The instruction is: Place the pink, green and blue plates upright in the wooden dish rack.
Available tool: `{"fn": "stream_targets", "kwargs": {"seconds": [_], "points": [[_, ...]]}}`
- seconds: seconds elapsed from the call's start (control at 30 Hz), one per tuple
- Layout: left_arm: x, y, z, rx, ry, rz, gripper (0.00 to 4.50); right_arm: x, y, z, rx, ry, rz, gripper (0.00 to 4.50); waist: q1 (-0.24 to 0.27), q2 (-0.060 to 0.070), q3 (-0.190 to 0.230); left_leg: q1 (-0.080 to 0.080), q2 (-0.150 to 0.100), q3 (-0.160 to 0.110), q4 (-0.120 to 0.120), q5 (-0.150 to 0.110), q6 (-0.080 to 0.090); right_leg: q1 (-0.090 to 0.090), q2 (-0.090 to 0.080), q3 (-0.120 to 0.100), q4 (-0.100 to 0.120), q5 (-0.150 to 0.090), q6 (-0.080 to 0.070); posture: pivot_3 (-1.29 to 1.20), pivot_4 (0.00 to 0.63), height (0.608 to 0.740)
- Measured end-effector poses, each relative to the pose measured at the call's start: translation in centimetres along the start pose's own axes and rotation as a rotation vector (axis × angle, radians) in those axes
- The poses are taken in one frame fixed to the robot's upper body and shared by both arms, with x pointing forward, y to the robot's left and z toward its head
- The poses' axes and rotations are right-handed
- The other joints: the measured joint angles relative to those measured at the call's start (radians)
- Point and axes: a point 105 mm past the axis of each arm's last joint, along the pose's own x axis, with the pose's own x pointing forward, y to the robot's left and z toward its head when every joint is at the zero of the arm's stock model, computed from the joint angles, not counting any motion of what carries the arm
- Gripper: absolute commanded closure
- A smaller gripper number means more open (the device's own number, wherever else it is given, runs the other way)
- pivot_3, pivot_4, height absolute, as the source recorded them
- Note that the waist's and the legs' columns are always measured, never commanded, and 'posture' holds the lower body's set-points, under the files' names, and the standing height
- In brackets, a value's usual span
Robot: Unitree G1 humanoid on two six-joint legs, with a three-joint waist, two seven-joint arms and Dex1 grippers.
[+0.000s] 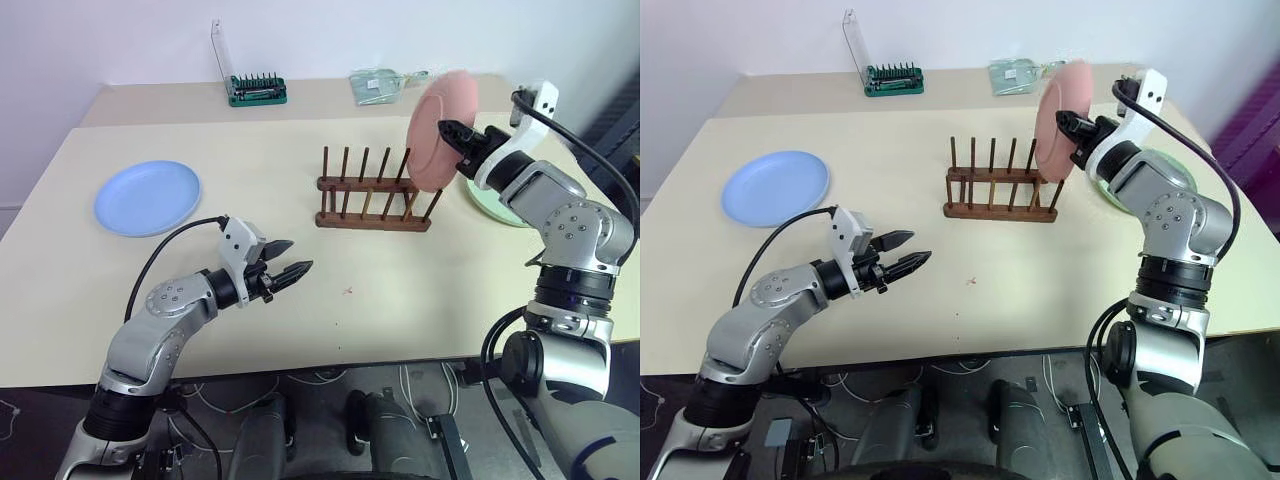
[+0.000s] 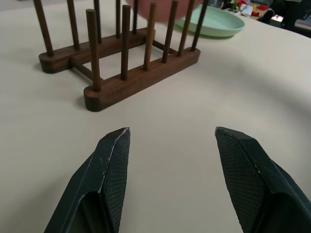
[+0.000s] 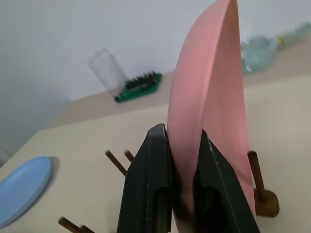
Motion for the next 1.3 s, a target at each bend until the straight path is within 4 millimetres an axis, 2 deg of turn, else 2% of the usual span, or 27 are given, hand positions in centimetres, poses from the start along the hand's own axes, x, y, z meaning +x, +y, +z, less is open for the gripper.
{"fn": "stream_targets", "kwargs": {"seconds": [0.03, 0.07, 0.1, 0.17, 0.27, 0.73, 0.77, 0.87, 1.03, 1.07, 1.3], "points": [[0.0, 0.0, 0.0, -0.003, -0.002, 0.000, 1.60, 0.0, 0.0, -0.1, 0.004, 0.003, 0.002, 3.35, 0.000, 0.000, 0.000, 0.000, 0.000, 0.000, 0.000, 0.000, 0.000, 0.000, 0.000, 0.000, 0.000, 0.000, 0.000, 0.00, 0.150, 0.730], [0.1, -0.1, 0.0, -0.004, -0.003, -0.001, 1.60, 0.0, 0.0, -0.1, 0.005, 0.004, 0.004, 2.72, 0.000, 0.000, 0.000, 0.000, 0.000, 0.000, 0.000, 0.000, 0.000, 0.000, 0.000, 0.000, 0.000, 0.000, 0.000, 0.00, 0.150, 0.730], [0.1, -0.1, 0.0, -0.004, -0.004, -0.001, 1.60, 0.0, 0.1, -0.1, 0.005, 0.004, 0.005, 2.37, 0.000, 0.000, 0.000, 0.000, 0.000, 0.000, 0.000, 0.000, 0.000, 0.000, 0.000, 0.000, 0.000, 0.000, 0.000, 0.00, 0.150, 0.730], [0.1, -0.1, 0.0, -0.004, -0.005, -0.001, 1.60, 0.1, 0.1, -0.1, 0.002, 0.000, 0.008, 1.35, 0.000, 0.000, 0.000, 0.000, 0.000, 0.000, 0.000, 0.000, 0.000, 0.000, 0.000, 0.000, 0.000, 0.000, 0.000, 0.00, 0.150, 0.730], [0.1, -0.1, 0.1, -0.006, -0.007, 0.004, 1.60, 0.1, 0.2, 0.2, -0.008, -0.015, 0.015, 0.06, 0.000, 0.000, 0.000, 0.000, 0.000, 0.000, 0.000, 0.000, 0.000, 0.000, 0.000, 0.000, 0.000, 0.000, 0.000, 0.00, 0.150, 0.730], [0.4, -0.2, 0.0, -0.008, -0.009, 0.008, 1.60, 0.5, 0.5, -0.5, -0.077, 0.022, 0.000, 0.06, -0.001, 0.000, 0.000, 0.000, 0.000, 0.000, 0.000, 0.000, 0.000, 0.000, 0.000, 0.000, 0.000, 0.000, 0.000, 0.00, 0.150, 0.730], [0.4, -0.3, 0.0, -0.011, -0.013, 0.008, 1.60, 0.5, 0.3, -0.6, -0.083, 0.024, -0.014, 0.56, 0.000, 0.000, 0.000, 0.000, 0.000, 0.000, 0.000, 0.000, 0.000, 0.000, 0.000, 0.000, 0.000, 0.000, 0.000, 0.00, 0.150, 0.730], [0.5, -0.3, 0.0, -0.012, -0.014, 0.008, 1.60, 0.5, -0.6, -0.8, -0.084, 0.036, -0.067, 1.72, 0.000, 0.000, 0.000, 0.000, 0.000, 0.000, 0.000, 0.000, 0.000, 0.000, 0.000, 0.000, 0.000, 0.000, 0.000, 0.00, 0.150, 0.730], [0.5, -0.3, 0.0, -0.015, -0.015, 0.009, 1.60, 0.5, -1.0, -0.9, -0.095, 0.041, -0.099, 4.26, -0.001, 0.000, 0.000, 0.000, 0.000, 0.000, -0.001, 0.000, 0.000, -0.001, 0.000, 0.000, 0.000, 0.000, 0.000, 0.00, 0.150, 0.730], [0.5, -0.3, 0.0, -0.015, -0.015, 0.009, 1.60, 0.5, -1.1, -0.9, -0.096, 0.044, -0.101, 4.47, -0.002, 0.000, 0.000, 0.000, 0.000, 0.000, -0.001, 0.000, 0.000, -0.001, 0.000, 0.000, 0.000, 0.000, 0.000, 0.00, 0.150, 0.730], [0.6, -0.4, 0.0, -0.021, -0.020, 0.006, 1.60, 0.4, -1.5, -1.3, -0.085, 0.065, -0.155, 4.47, -0.002, 0.001, 0.000, -0.001, 0.000, 0.000, -0.001, 0.000, 0.000, -0.001, 0.000, 0.000, -0.001, 0.000, 0.000, 0.00, 0.150, 0.730]]}}
